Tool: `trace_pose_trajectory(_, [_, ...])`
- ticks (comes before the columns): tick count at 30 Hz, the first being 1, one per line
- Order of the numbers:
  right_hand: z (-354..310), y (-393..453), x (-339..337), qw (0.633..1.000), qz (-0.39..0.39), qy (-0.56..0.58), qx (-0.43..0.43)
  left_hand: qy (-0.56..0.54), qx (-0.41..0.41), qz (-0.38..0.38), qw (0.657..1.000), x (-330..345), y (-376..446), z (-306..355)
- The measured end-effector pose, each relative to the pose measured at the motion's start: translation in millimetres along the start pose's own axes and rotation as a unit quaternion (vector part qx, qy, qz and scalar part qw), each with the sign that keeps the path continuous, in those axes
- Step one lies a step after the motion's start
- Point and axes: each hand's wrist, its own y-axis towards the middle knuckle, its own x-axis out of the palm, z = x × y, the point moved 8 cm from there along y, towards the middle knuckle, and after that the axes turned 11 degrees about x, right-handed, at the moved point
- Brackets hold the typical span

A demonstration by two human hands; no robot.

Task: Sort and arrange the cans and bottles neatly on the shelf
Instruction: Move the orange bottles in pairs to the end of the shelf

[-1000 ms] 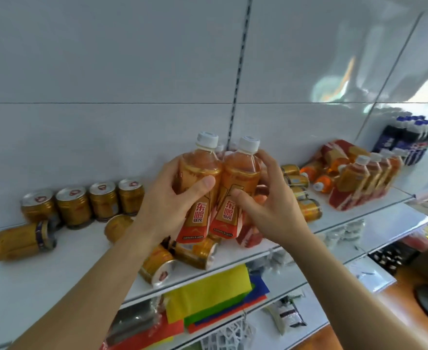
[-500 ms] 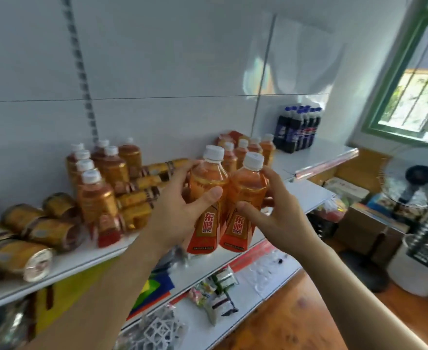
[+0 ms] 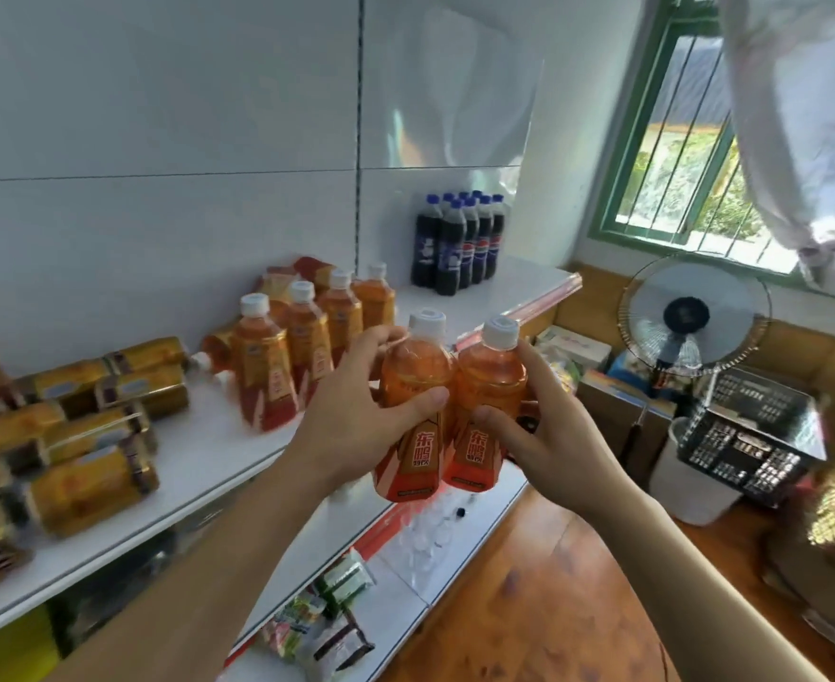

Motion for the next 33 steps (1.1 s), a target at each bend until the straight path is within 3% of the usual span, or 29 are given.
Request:
trace_pose_trajectory(10, [52,148,-30,0.998,-0.013,-0.059,-0.014,0.082,0.06,-0.031,0.994,43,142,-38])
trace_pose_trajectory(18, [89,261,-13,0.994,-0.081,-0.042,-0.053,0.243,0.05,-0.067,0.967,56,224,-69])
trace_pose_trajectory(27, [129,374,26,0.97,-0.219,0.016,-0.106,0.401,-0.055,-0.031,0.914,63,284,-98])
trace_pose_trajectory(33, [139,404,69,0.949,-0.28,0.029,-0.141,0.522,-0.121,-0.062,0.842,60,293,-114])
